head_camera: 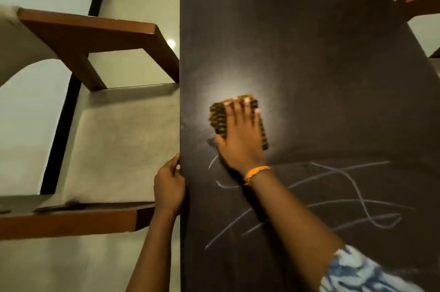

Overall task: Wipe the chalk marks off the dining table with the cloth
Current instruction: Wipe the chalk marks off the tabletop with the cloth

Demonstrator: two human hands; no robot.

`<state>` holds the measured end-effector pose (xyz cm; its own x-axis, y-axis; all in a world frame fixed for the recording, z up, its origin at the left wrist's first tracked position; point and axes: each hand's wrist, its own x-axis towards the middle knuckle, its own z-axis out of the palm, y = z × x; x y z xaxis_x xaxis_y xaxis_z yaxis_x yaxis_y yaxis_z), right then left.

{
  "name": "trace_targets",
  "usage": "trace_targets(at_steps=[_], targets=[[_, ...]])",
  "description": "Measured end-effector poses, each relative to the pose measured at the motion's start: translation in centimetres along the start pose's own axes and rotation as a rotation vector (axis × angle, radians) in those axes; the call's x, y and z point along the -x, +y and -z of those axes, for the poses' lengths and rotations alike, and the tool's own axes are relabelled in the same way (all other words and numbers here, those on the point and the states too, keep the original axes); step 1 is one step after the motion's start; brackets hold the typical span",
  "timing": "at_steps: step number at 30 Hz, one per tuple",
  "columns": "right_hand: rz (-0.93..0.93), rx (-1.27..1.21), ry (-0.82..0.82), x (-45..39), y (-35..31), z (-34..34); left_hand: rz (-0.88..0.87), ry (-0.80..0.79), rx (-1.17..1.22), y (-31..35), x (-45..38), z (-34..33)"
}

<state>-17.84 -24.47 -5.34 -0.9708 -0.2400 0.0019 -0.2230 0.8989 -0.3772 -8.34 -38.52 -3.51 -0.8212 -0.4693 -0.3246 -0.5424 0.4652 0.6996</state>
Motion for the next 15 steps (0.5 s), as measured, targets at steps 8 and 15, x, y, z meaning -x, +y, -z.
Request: trace_targets(at_steps=[8, 15], targets=[[0.353, -0.007, -0.146, -2.2, -0.4, -0.4, 0.088, -0.03, 0.196, 1.4, -2.2, 0.2], [-0.16, 0.02, 0.026, -4.8, 13.8, 6.0, 0.074, 0.053, 0.152, 2.6, -6.1, 0.6]])
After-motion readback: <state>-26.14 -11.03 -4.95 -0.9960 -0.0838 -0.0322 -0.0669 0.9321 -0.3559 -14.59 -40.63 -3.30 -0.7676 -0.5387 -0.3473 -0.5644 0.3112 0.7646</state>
